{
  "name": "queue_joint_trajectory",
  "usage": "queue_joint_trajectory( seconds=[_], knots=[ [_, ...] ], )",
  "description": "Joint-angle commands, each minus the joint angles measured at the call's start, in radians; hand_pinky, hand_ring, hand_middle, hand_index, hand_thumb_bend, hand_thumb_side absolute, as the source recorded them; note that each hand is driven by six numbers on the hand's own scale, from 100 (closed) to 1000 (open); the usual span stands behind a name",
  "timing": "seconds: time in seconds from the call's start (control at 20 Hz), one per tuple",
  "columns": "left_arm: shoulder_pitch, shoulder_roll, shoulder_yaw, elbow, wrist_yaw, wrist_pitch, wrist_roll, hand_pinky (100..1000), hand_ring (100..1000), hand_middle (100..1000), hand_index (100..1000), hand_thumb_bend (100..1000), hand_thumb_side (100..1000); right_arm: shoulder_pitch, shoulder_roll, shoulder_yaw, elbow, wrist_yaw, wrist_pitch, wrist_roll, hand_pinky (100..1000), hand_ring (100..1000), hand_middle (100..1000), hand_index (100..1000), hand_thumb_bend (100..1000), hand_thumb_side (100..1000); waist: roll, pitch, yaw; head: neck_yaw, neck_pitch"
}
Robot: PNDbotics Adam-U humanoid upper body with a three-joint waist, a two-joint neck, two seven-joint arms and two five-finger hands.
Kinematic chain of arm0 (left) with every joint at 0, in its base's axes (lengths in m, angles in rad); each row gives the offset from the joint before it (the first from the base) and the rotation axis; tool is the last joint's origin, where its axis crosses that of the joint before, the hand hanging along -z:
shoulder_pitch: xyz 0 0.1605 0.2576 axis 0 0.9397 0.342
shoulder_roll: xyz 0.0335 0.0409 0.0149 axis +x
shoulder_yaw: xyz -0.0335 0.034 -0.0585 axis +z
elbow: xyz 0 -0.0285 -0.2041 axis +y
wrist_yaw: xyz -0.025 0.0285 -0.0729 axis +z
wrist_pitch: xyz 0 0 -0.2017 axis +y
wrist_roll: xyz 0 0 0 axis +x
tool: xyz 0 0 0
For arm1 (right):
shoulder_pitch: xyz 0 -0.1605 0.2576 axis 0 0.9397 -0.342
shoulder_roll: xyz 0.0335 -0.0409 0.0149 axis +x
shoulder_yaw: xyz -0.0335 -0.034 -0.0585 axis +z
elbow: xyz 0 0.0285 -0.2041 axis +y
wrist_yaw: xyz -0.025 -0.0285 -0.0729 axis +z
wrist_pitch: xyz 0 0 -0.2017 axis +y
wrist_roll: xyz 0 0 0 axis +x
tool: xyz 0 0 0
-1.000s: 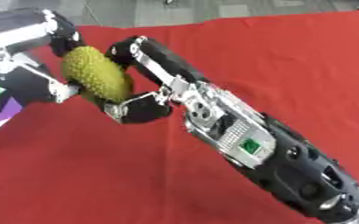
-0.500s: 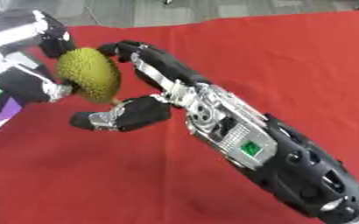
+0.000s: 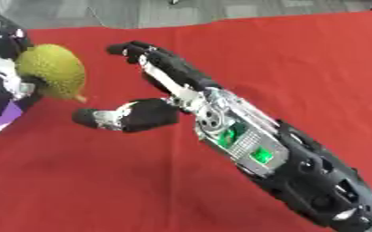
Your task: Pick up the objects with one hand, pass them to the other hand, and then place them into the box on the other side of the table.
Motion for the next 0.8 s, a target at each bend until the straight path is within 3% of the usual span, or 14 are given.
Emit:
queue_joint_trajectory(
  seconds=[0.05, 0.45, 0.8],
  knots=[
    [0.015, 0.07, 0.072, 0.017, -0.005, 0.028, 0.037, 699, 603, 561, 611, 269, 100, -0.01, -0.019, -0.015, -0.021, -0.003, 0.002, -0.011, 869, 865, 907, 942, 671, 732, 0.004, -0.025, 0.003, 0.009, -0.002],
    [0.069, 0.156, 0.189, 0.171, -0.038, 0.051, 0.165, 714, 620, 568, 618, 265, 100, -0.01, -0.035, -0.024, -0.021, -0.011, -0.013, -0.024, 867, 843, 898, 932, 670, 640, 0.0, -0.026, 0.003, 0.092, -0.002],
    [0.06, 0.14, 0.224, 0.372, -0.049, 0.048, 0.233, 728, 635, 579, 629, 245, 100, -0.013, -0.043, -0.038, -0.021, -0.031, -0.035, -0.042, 865, 834, 889, 923, 667, 569, -0.008, -0.028, -0.003, 0.211, -0.002]
  ],
)
